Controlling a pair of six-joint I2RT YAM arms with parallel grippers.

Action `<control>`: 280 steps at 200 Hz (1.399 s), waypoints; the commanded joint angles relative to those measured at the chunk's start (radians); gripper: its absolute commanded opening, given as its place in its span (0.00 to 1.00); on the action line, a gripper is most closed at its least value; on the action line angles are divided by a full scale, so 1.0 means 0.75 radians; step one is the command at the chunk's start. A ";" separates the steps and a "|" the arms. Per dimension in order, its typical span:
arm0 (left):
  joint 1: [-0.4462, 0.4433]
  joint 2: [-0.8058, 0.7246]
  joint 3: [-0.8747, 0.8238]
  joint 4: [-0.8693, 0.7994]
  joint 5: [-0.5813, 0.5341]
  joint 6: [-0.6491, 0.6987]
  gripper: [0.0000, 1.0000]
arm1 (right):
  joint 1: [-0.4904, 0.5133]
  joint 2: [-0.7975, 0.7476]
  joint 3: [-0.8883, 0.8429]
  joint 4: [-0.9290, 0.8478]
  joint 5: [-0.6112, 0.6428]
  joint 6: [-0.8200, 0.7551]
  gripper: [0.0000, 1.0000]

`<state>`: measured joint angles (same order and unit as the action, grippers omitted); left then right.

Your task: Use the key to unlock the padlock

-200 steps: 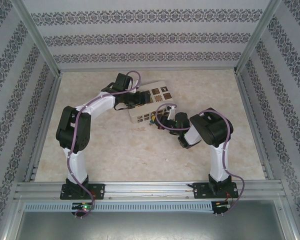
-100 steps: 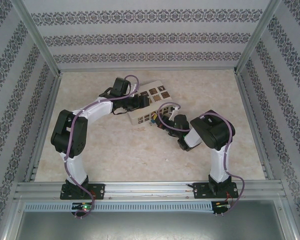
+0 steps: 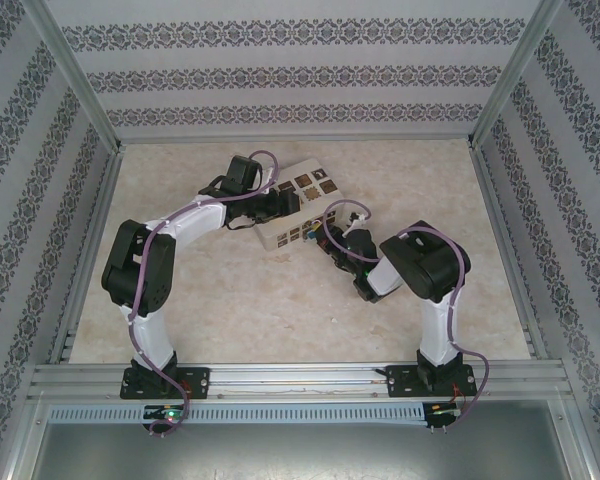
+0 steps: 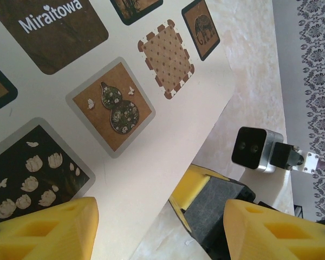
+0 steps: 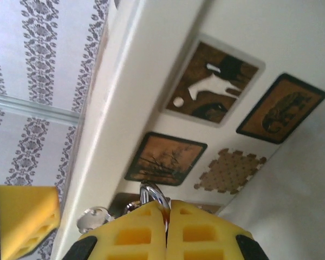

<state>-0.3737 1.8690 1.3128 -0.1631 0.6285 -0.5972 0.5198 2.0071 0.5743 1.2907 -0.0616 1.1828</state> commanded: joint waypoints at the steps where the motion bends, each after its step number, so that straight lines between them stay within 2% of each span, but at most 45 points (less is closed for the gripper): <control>1: -0.036 -0.008 -0.041 -0.102 0.021 -0.040 0.63 | -0.019 -0.108 -0.016 0.022 0.086 -0.020 0.00; 54: 0.001 -0.171 -0.041 -0.073 -0.039 -0.033 0.65 | -0.092 -0.440 -0.160 -0.205 0.089 -0.205 0.00; 99: 0.076 -0.435 -0.180 -0.007 -0.178 0.005 0.69 | -0.117 -0.882 -0.225 -0.689 0.075 -0.438 0.00; 132: 0.111 -0.669 -0.338 -0.005 -0.414 0.102 0.72 | -0.122 -1.226 -0.169 -1.224 0.072 -0.654 0.00; 168: 0.127 -0.894 -0.498 -0.057 -0.670 0.240 0.82 | -0.143 -1.484 -0.104 -1.642 0.009 -0.788 0.00; 197: 0.137 -1.035 -0.613 -0.047 -0.796 0.276 0.88 | -0.143 -1.570 -0.024 -1.940 -0.080 -0.832 0.00; 236: 0.142 -1.189 -0.749 -0.017 -0.951 0.271 0.94 | -0.125 -1.538 0.081 -2.277 -0.233 -0.891 0.00; 280: 0.146 -1.280 -0.836 0.007 -1.022 0.248 0.97 | -0.068 -1.425 0.050 -2.367 -0.308 -0.875 0.00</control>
<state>-0.2790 0.9398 0.7082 -0.1860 -0.0738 -0.4210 0.4458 0.8963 0.6144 -0.3950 -0.2245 0.5381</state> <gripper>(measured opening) 0.973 0.047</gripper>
